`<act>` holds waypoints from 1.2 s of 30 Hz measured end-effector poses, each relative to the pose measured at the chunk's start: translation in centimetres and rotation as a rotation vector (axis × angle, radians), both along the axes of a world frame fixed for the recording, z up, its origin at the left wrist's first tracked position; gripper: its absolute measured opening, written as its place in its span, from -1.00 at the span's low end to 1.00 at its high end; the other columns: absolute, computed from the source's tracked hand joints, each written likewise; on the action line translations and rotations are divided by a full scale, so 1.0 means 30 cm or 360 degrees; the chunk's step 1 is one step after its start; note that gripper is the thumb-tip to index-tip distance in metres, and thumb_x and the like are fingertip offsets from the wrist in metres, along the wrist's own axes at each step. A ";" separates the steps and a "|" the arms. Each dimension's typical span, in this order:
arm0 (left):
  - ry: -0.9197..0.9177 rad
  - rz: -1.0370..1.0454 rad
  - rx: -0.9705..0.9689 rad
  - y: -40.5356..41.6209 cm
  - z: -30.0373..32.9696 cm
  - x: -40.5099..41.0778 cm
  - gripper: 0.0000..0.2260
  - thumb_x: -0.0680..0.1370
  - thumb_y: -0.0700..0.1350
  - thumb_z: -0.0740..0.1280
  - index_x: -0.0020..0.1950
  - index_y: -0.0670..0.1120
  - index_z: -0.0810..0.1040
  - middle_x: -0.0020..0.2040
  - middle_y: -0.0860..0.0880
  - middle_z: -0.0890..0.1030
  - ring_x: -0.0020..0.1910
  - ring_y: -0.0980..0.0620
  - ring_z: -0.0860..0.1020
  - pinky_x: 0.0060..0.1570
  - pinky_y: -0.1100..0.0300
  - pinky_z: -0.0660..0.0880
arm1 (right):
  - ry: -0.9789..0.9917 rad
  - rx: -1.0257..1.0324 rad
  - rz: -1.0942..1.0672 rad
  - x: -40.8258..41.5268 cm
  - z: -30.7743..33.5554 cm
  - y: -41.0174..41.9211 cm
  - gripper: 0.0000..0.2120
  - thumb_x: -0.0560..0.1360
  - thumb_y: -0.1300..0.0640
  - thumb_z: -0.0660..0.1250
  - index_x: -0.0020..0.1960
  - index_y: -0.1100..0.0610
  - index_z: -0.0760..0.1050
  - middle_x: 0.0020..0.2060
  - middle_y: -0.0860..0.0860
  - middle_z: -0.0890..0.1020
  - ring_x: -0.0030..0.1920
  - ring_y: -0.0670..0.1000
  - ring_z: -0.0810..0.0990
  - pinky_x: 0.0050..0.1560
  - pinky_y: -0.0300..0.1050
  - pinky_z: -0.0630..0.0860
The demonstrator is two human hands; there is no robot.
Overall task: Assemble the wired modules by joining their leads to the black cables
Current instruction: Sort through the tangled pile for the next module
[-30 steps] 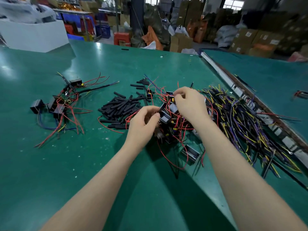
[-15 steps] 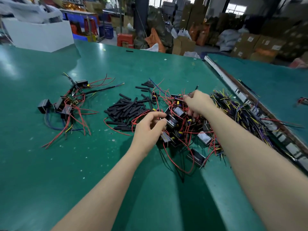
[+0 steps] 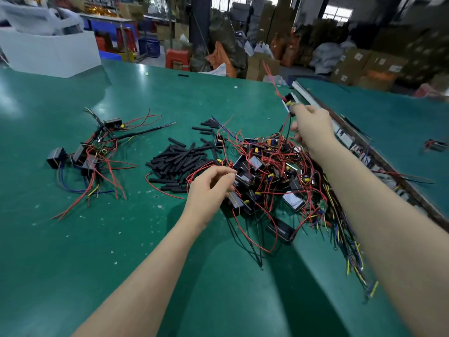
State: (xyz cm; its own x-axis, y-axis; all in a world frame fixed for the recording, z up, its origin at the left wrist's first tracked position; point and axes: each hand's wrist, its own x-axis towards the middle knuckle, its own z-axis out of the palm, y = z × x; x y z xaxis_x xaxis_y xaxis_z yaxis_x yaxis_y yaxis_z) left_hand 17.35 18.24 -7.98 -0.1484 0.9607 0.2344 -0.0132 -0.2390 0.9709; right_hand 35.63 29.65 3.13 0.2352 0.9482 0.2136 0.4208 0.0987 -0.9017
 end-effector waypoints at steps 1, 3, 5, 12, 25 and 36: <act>-0.0039 -0.0007 -0.0006 0.000 0.003 -0.001 -0.86 0.56 -0.21 0.28 -0.08 -0.03 0.61 -0.36 0.08 0.58 -0.39 0.18 0.52 -0.33 0.40 0.43 | 0.0169 -0.0040 0.0061 -0.004 0.011 -0.026 -0.81 0.53 0.00 0.24 -0.14 0.11 0.46 -0.46 -0.01 0.47 -0.60 -0.06 0.35 -0.49 -0.27 0.27; -0.0114 -0.0005 -0.0035 0.001 0.007 -0.004 -0.86 0.58 -0.20 0.26 -0.05 -0.04 0.60 -0.38 0.08 0.57 -0.42 0.17 0.51 -0.39 0.43 0.38 | 0.0320 -0.0282 0.0253 -0.024 0.013 -0.081 -0.81 0.55 -0.01 0.25 -0.06 0.12 0.47 -0.49 0.00 0.49 -0.63 -0.09 0.37 -0.56 -0.34 0.23; -0.0198 0.0014 -0.0076 0.005 0.011 -0.008 -0.87 0.59 -0.18 0.24 -0.03 -0.02 0.57 -0.38 0.08 0.58 -0.44 0.17 0.50 -0.43 0.42 0.36 | 0.0197 -0.0589 0.0489 -0.045 -0.009 -0.125 -0.71 0.61 -0.08 0.20 0.04 0.14 0.49 -0.46 0.02 0.58 -0.57 -0.08 0.46 -0.56 -0.34 0.29; -0.0410 0.0153 -0.0208 0.024 0.016 -0.024 -0.88 0.62 -0.16 0.19 0.03 0.01 0.50 -0.26 0.03 0.58 -0.44 0.15 0.52 -0.47 0.37 0.36 | -0.0488 -0.0557 0.0431 -0.072 -0.094 -0.090 -0.70 0.62 0.05 0.18 0.10 0.26 0.52 -0.22 0.13 0.65 -0.42 0.05 0.52 -0.43 -0.20 0.39; -0.0354 0.0149 -0.0261 0.036 0.009 -0.024 -0.88 0.59 -0.20 0.22 -0.02 -0.05 0.53 -0.34 0.01 0.52 -0.48 0.23 0.46 -0.47 0.42 0.36 | -0.0903 -0.0278 -0.0103 -0.128 -0.065 0.057 -0.73 0.55 0.18 0.18 0.15 0.19 0.57 0.04 0.23 0.65 0.06 0.18 0.62 0.14 0.07 0.56; -0.1167 -0.0139 -0.0525 0.046 0.040 -0.045 -0.81 0.61 0.05 0.18 0.15 0.01 0.44 -0.10 -0.09 0.70 -0.27 -0.02 0.67 -0.34 0.27 0.55 | -0.0441 0.0100 0.0718 -0.183 0.070 -0.152 -0.77 0.56 0.30 0.20 0.15 0.09 0.47 -0.34 -0.05 0.65 -0.44 -0.18 0.56 -0.40 -0.38 0.42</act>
State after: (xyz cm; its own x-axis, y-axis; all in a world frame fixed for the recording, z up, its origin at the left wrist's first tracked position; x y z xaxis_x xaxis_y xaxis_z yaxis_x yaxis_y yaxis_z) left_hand 16.01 19.62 -6.78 -0.0757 0.9786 -0.1913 -0.6793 0.0898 0.7283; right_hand 30.13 25.10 5.24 -0.2663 0.9255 0.2694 0.5458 0.3752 -0.7492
